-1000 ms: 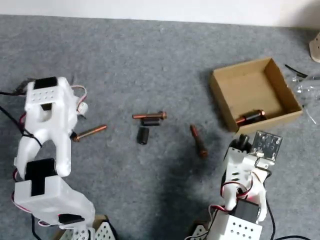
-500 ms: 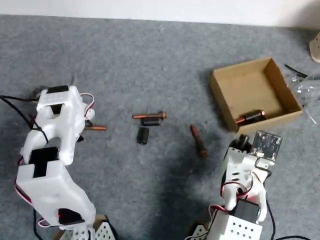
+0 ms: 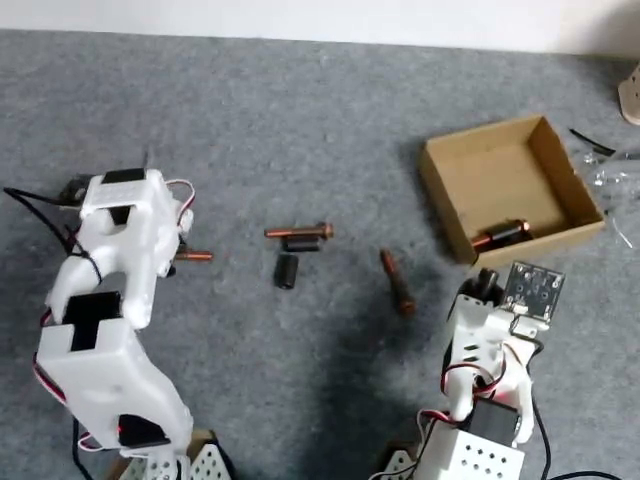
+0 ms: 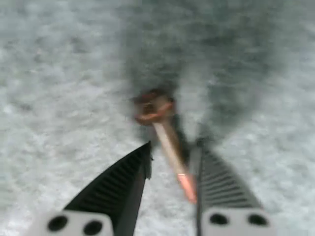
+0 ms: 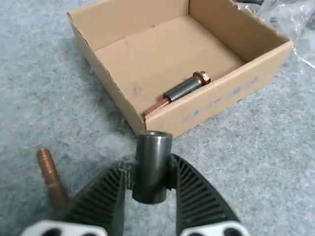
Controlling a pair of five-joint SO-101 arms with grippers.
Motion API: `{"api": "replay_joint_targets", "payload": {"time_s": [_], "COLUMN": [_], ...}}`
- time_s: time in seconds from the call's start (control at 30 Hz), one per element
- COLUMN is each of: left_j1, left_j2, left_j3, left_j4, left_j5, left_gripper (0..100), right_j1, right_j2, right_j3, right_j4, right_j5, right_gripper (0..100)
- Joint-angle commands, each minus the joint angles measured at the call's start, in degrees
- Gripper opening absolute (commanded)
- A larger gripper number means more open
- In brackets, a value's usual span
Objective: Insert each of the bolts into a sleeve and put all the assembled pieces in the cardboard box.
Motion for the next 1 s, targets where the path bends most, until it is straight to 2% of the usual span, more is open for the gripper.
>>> {"api": "replay_joint_targets", "payload": {"time_s": [0.0, 0.23, 0.47, 0.6, 0.83, 0.97], "left_j1": [-2.86, -2.77, -2.68, -2.68, -0.75, 2.77], "left_j2": [0.84, -6.37, -31.60, -49.10, -75.21, -91.03], "left_j3": [0.66, 0.66, 0.75, 1.98, 17.01, 30.46], "left_j4": [-0.35, -0.35, -0.35, -0.35, -0.44, -0.70], "left_j5": [0.53, -0.26, -14.24, -24.53, -37.27, -40.44], "left_gripper": [2, 0, 0, 0, 0, 0], "right_j1": [-0.57, -0.57, -0.57, -0.57, -0.57, -0.57], "right_j2": [-0.75, -0.75, -0.75, -0.75, -0.75, -0.75], "right_j3": [2.59, 2.86, 2.86, 2.86, 2.86, 2.86], "right_j4": [-2.15, -2.15, -2.15, -2.15, -2.15, -2.15], "right_j5": [0.62, 0.62, 0.62, 0.62, 0.62, 0.62], "right_gripper": [0.4, 0.4, 0.4, 0.4, 0.4, 0.4]}}
